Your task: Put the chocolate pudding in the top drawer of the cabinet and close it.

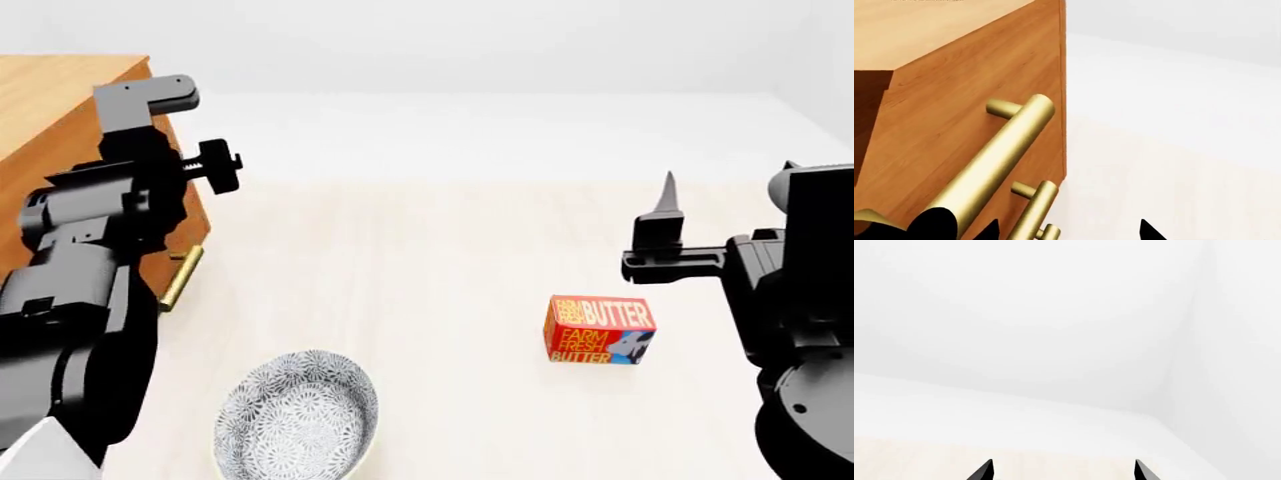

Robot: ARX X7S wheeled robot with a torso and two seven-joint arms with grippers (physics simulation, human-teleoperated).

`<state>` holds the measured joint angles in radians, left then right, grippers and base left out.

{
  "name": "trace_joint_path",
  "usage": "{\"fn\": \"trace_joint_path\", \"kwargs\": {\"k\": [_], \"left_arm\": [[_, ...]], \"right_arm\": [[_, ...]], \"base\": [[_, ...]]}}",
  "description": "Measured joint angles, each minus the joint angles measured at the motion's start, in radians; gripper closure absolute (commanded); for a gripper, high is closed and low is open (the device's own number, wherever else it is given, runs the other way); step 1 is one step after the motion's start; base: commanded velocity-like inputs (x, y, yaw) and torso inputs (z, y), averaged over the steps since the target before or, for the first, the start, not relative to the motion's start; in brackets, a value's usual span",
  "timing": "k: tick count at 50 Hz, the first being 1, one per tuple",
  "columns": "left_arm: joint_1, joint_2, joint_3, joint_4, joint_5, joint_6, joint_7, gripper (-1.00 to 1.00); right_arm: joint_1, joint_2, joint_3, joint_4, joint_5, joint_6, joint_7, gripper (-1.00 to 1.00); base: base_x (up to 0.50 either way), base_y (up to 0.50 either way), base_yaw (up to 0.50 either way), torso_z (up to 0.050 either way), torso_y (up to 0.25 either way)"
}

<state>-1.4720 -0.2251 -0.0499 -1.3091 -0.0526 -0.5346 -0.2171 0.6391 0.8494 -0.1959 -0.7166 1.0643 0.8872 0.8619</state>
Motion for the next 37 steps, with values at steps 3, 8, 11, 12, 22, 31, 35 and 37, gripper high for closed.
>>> {"fn": "trace_joint_path", "kwargs": {"k": [3,8,11,12,22,31,35,37], "left_arm": [[0.002,0.001,-0.004,0.0,0.014,0.002,0.007,-1.0],[0.006,0.004,0.006,0.0,0.025,0.009,0.02,-1.0],[0.005,0.007,0.023,0.0,0.032,0.016,0.029,-1.0],[0.005,0.008,0.029,0.0,0.034,0.018,0.033,-1.0],[0.012,0.039,0.078,0.001,0.051,0.039,0.082,-1.0],[0.028,0.081,0.115,0.002,0.061,0.064,0.136,-1.0],[0.043,0.101,0.13,0.019,0.066,0.067,0.16,-1.0],[0.059,0.109,0.137,0.047,0.068,0.057,0.171,-1.0]], "right_arm": [[0.003,-0.002,-0.003,0.0,0.0,0.002,0.0,-1.0],[0.009,-0.005,-0.009,0.001,-0.001,0.004,0.001,-1.0],[0.012,-0.006,-0.012,0.002,-0.002,0.006,0.001,-1.0],[0.012,-0.007,-0.013,0.002,-0.002,0.006,0.001,-1.0],[0.011,-0.009,-0.018,0.005,-0.007,0.001,-0.001,-1.0],[0.004,-0.009,-0.02,0.01,-0.015,-0.008,-0.006,-1.0],[0.001,-0.009,-0.021,0.012,-0.019,-0.012,-0.009,-1.0],[-0.001,-0.009,-0.021,0.012,-0.02,-0.013,-0.01,-1.0]], "base": [[0.01,0.0,0.0,0.0,0.0],[0.0,0.0,0.0,0.0,0.0],[0.0,0.0,0.0,0.0,0.0],[0.0,0.0,0.0,0.0,0.0],[0.0,0.0,0.0,0.0,0.0],[0.0,0.0,0.0,0.0,0.0],[0.0,0.0,0.0,0.0,0.0],[0.0,0.0,0.0,0.0,0.0]]}}
